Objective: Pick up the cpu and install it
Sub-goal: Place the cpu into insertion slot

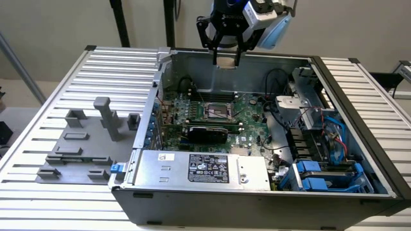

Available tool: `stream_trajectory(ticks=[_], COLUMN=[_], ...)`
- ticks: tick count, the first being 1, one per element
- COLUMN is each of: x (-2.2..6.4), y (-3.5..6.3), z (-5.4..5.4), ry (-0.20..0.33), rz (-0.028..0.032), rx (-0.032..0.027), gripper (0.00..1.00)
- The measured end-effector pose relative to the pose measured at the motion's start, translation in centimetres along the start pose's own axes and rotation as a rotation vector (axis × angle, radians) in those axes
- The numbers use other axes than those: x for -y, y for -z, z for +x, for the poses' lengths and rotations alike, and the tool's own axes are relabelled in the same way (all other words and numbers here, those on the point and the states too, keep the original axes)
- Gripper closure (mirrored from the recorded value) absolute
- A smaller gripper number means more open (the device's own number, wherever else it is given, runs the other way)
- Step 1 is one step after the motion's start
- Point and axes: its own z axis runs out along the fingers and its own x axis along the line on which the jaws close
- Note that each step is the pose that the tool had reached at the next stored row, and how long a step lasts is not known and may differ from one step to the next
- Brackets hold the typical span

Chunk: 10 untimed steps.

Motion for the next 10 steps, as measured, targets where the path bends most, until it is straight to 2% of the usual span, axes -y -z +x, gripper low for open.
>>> stream_trajectory(ticks=[10], x=[0.0], y=[0.0], z=[0.0], ry=[0.0], rz=[0.0], rx=[0.0], gripper=[0.45])
